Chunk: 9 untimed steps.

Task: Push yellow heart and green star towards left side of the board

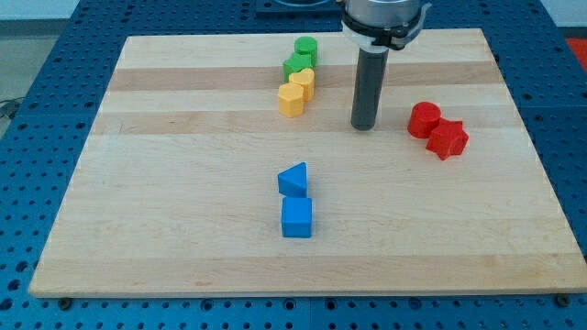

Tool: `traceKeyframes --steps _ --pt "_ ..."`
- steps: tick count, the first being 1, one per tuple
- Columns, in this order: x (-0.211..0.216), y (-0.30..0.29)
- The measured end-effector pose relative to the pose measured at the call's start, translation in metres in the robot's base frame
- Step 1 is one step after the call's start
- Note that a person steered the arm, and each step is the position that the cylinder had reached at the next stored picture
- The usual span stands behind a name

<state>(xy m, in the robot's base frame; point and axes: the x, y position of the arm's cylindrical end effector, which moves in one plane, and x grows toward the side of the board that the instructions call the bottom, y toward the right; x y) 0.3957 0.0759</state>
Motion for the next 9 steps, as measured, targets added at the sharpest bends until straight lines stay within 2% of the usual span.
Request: traceKeyframes --steps 5,7,9 --pt "-0.009 -0.012" --pt "-0.087 -0.014" --pt "-0.091 -0.045"
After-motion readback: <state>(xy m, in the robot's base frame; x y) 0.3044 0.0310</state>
